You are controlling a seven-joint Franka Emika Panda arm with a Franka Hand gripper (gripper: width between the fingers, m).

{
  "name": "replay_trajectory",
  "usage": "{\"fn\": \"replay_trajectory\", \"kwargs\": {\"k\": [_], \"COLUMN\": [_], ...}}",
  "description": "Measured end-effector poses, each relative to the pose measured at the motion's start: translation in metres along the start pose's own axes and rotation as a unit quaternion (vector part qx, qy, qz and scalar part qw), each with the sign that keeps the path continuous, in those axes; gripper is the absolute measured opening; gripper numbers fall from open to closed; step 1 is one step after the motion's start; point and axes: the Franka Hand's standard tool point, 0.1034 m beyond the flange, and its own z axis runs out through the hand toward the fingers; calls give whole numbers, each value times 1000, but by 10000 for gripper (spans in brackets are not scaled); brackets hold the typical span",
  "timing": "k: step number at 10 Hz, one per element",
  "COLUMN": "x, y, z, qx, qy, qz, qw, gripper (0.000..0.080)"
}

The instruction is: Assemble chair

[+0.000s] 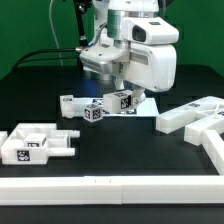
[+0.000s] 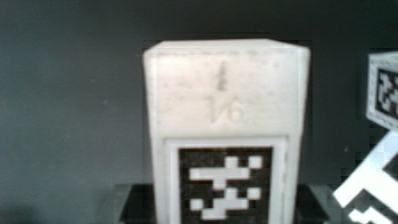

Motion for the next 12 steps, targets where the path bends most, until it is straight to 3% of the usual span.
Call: {"fn": "replay_trajectory", "kwargs": {"k": [2, 3, 6, 10, 11, 12], "x": [1, 7, 16, 19, 19, 19], "y": [-2, -13, -30, -26, -27, -27], "z": [3, 14, 31, 48, 48, 49], "qx": [-1, -5, 19, 25, 25, 26], "qy": [1, 9, 26, 37, 37, 37], "qz": [-11, -61, -74, -85, -84, -79], "qw": [1000, 998, 997, 995, 995, 996], "gripper": [284, 284, 284, 284, 359, 359]}}
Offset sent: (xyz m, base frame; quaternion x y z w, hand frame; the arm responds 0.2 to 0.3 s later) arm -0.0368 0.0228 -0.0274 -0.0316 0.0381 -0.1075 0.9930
